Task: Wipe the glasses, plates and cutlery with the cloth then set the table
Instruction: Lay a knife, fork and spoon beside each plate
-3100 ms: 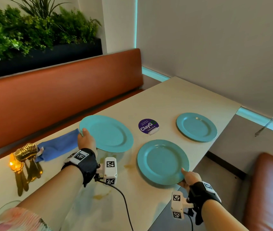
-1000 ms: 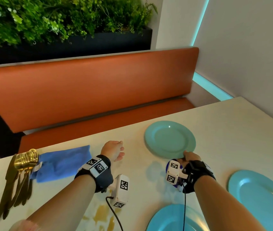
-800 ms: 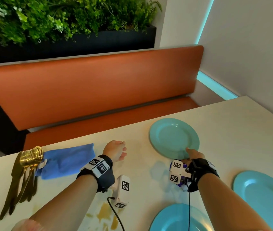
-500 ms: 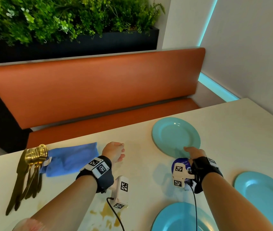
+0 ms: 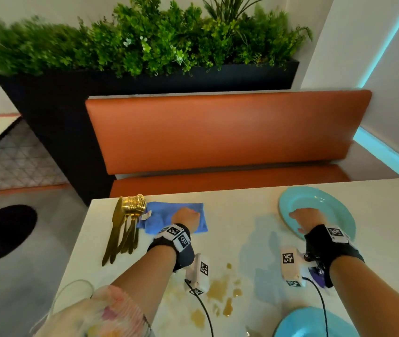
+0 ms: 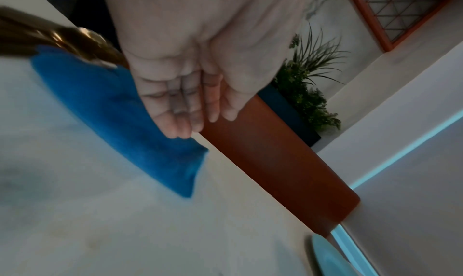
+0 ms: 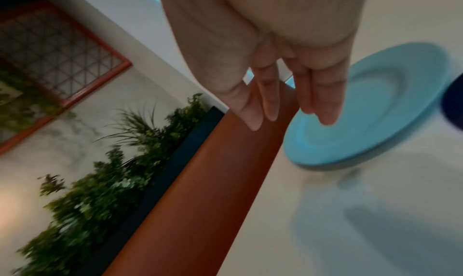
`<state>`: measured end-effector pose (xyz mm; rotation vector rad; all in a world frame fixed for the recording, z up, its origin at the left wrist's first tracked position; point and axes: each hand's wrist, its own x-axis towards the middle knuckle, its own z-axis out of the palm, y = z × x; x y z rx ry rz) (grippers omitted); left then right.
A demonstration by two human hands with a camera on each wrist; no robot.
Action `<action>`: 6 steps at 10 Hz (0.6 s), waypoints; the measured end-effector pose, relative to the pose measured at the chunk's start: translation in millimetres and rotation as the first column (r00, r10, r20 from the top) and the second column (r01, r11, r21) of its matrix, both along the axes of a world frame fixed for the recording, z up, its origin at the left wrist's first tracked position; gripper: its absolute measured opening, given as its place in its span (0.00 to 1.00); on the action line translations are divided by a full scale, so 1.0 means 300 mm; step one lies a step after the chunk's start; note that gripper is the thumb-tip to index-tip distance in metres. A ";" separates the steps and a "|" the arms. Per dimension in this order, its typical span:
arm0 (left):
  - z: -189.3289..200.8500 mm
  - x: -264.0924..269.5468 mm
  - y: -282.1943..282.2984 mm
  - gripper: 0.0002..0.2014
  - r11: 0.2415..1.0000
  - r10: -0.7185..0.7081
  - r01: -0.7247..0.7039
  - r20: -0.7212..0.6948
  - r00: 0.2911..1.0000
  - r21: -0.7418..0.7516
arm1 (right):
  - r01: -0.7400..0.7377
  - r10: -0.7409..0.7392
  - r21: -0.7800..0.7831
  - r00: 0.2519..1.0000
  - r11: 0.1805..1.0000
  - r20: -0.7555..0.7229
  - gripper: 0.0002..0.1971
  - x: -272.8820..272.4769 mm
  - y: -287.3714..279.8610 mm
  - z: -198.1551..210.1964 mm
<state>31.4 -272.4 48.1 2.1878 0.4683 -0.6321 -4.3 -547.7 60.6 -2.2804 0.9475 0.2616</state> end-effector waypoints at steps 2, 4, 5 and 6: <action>-0.048 0.026 0.288 0.27 0.920 0.187 -0.205 0.086 0.979 0.333 | -0.261 0.260 0.070 0.965 0.963 0.026 0.25 0.071 0.246 0.033; -0.123 -0.012 0.497 0.26 0.807 0.063 0.010 -0.103 0.993 0.590 | -0.061 0.005 0.423 0.991 0.904 0.132 0.19 0.076 0.365 -0.029; -0.178 0.019 0.534 0.27 0.785 0.080 -0.004 -0.095 0.992 0.620 | -0.071 0.026 0.415 0.993 0.907 0.112 0.18 0.088 0.360 -0.049; -0.208 0.060 0.514 0.29 0.842 0.117 -0.057 -0.079 0.990 0.537 | -0.076 0.059 0.398 0.997 0.914 0.054 0.16 0.078 0.362 -0.047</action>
